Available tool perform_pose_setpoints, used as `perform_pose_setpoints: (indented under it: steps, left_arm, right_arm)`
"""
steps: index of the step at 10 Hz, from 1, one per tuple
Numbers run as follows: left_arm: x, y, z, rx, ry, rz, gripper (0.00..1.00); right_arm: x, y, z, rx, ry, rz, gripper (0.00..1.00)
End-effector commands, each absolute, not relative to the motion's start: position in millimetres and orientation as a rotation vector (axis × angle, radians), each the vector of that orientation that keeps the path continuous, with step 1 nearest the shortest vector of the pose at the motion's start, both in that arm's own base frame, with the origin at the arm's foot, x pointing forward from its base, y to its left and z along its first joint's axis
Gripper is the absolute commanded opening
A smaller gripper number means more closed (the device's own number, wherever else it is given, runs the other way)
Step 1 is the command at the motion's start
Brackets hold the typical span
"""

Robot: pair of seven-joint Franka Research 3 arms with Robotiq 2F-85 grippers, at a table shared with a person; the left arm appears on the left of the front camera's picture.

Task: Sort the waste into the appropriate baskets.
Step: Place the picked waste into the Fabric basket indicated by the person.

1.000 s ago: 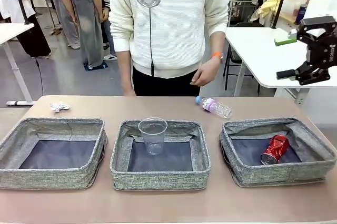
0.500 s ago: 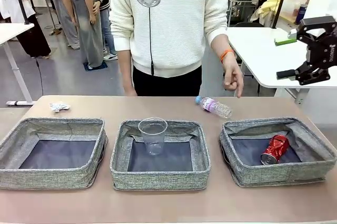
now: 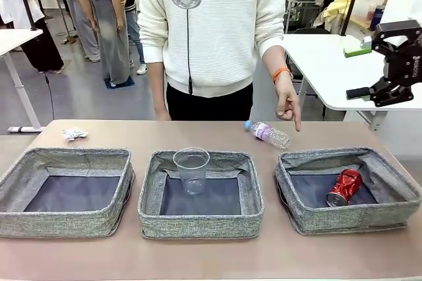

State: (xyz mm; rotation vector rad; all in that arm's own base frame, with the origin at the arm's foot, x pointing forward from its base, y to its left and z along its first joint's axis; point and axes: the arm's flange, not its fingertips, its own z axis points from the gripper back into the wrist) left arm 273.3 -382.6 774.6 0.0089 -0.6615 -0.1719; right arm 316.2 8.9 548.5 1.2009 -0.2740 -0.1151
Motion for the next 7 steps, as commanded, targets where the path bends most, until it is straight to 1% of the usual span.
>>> perform_pose_setpoints:
  steps: [1,2,3,4,5,6,7]
  left_arm:
    - [258,-389,753,0.035,-0.677,-0.179,0.29]
    - [242,-401,723,0.025,-0.711,-0.198,0.29]
    - [227,-418,684,-0.04,-0.742,-0.264,0.29]
    - [227,-438,641,-0.118,-0.743,-0.316,0.29]
    - [244,-456,607,-0.196,-0.714,-0.314,0.29]
    - [266,-476,579,-0.315,-0.652,-0.348,0.29]
    - [293,-507,546,-0.337,-0.622,-0.386,0.29]
  right_arm:
    - [300,-15,552,1.169,-0.297,-0.125,1.0]
    - [282,-55,553,1.133,-0.346,-0.156,1.0]
    - [258,-101,552,1.144,-0.382,-0.225,1.0]
    - [222,-148,548,1.134,-0.459,-0.331,1.0]
    - [187,-176,542,1.119,-0.541,-0.406,1.0]
    - [148,-194,536,1.135,-0.666,-0.457,1.0]
    - [114,-204,529,1.212,-0.808,-0.491,1.0]
